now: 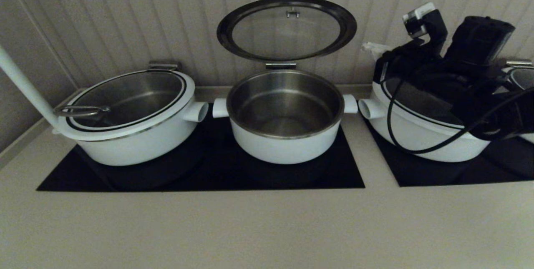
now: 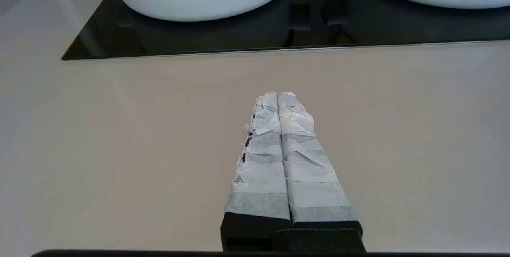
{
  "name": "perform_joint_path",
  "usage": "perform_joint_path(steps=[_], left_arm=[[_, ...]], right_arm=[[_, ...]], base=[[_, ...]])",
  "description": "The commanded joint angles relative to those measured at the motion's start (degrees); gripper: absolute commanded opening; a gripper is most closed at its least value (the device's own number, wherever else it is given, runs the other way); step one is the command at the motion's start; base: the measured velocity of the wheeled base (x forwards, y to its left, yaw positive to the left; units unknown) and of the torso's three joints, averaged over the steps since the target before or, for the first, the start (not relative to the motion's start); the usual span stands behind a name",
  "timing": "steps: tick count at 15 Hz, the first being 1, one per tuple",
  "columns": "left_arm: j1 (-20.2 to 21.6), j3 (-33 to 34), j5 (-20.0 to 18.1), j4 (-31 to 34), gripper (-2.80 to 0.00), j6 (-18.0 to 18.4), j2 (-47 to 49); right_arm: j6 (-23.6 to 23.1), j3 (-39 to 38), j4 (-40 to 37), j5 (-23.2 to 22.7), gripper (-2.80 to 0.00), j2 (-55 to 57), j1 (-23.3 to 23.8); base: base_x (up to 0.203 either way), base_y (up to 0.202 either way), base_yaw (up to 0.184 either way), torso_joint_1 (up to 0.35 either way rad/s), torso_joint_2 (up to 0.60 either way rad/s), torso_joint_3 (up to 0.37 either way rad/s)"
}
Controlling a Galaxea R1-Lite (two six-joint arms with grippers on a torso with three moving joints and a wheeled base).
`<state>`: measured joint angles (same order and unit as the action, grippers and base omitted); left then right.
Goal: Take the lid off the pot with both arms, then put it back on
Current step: Close the pot lid
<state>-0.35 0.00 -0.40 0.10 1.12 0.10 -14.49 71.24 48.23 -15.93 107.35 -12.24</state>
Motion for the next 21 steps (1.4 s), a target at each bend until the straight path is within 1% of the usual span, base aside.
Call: perform_joint_path(steps=[1, 6, 8, 9, 10, 11, 13, 14, 15, 16, 17, 18, 19, 20, 21], left_arm=[[0.00, 0.00, 0.05, -0.01, -2.80, 0.02, -0.01], [0.00, 0.00, 0.05, -0.01, -2.80, 0.02, -0.01], [0.00, 0.00, 0.05, -0.01, -2.80, 0.02, -0.01], [0.00, 0.00, -0.02, -0.01, -2.80, 0.02, -0.01], [0.00, 0.00, 0.05, -0.01, -2.80, 0.02, -0.01], [0.00, 0.00, 0.04, -0.01, -2.80, 0.02, -0.01], [0.00, 0.00, 0.05, -0.01, -2.80, 0.02, -0.01], [0.00, 0.00, -0.04, -0.01, -2.80, 0.02, -0.01], [0.00, 0.00, 0.05, -0.01, -2.80, 0.02, -0.01], [0.00, 0.00, 0.05, -0.01, -2.80, 0.02, -0.01], [0.00, 0.00, 0.05, -0.01, -2.80, 0.02, -0.01], [0.00, 0.00, 0.00, -0.01, -2.80, 0.02, -0.01], [0.00, 0.00, -0.01, -0.01, -2.80, 0.02, -0.01], [0.00, 0.00, 0.05, -0.01, -2.80, 0.02, -0.01], [0.00, 0.00, -0.03, -0.01, -2.80, 0.02, -0.01]], right_arm=[[-0.10, -3.51, 0.28, 0.11, -2.80, -3.97, 0.77], [-0.10, -10.19, -1.86, 1.65, -2.80, -11.87, 4.14], [0.06, -11.96, -2.13, 3.36, -2.80, -14.37, 5.01], [0.66, -12.07, -2.07, 5.80, -2.80, -14.93, 5.10], [2.48, -11.70, -1.89, 9.12, -2.80, -15.10, 5.12], [5.04, -10.82, -1.70, 12.81, -2.80, -15.18, 5.12], [11.14, -6.46, -1.23, 19.80, -2.80, -14.11, 5.12], [13.18, -3.91, 0.04, 22.19, -2.80, -12.50, 5.11], [13.25, -2.52, 4.01, 21.91, -2.80, -11.22, 5.03], [11.41, -2.44, 6.82, 17.20, -2.80, -10.64, 5.11], [9.53, -2.48, 8.35, 8.24, -2.80, -10.31, 5.92], [6.74, -2.48, 8.86, -3.66, -2.80, -9.97, 7.81], [2.36, -2.47, 8.30, -14.27, -2.80, -9.73, 9.11], [-0.76, -2.84, 6.32, -21.70, -2.80, -9.92, 9.96], [-1.72, -3.22, 3.39, -25.02, -2.80, -10.45, 10.42]], base=[[0.000, 0.000, 0.000, 0.000, 0.00, 0.000], [0.000, 0.000, 0.000, 0.000, 0.00, 0.000], [0.000, 0.000, 0.000, 0.000, 0.00, 0.000], [0.000, 0.000, 0.000, 0.000, 0.00, 0.000], [0.000, 0.000, 0.000, 0.000, 0.00, 0.000], [0.000, 0.000, 0.000, 0.000, 0.00, 0.000], [0.000, 0.000, 0.000, 0.000, 0.00, 0.000], [0.000, 0.000, 0.000, 0.000, 0.00, 0.000], [0.000, 0.000, 0.000, 0.000, 0.00, 0.000], [0.000, 0.000, 0.000, 0.000, 0.00, 0.000], [0.000, 0.000, 0.000, 0.000, 0.00, 0.000], [0.000, 0.000, 0.000, 0.000, 0.00, 0.000], [0.000, 0.000, 0.000, 0.000, 0.00, 0.000], [0.000, 0.000, 0.000, 0.000, 0.00, 0.000], [0.000, 0.000, 0.000, 0.000, 0.00, 0.000]])
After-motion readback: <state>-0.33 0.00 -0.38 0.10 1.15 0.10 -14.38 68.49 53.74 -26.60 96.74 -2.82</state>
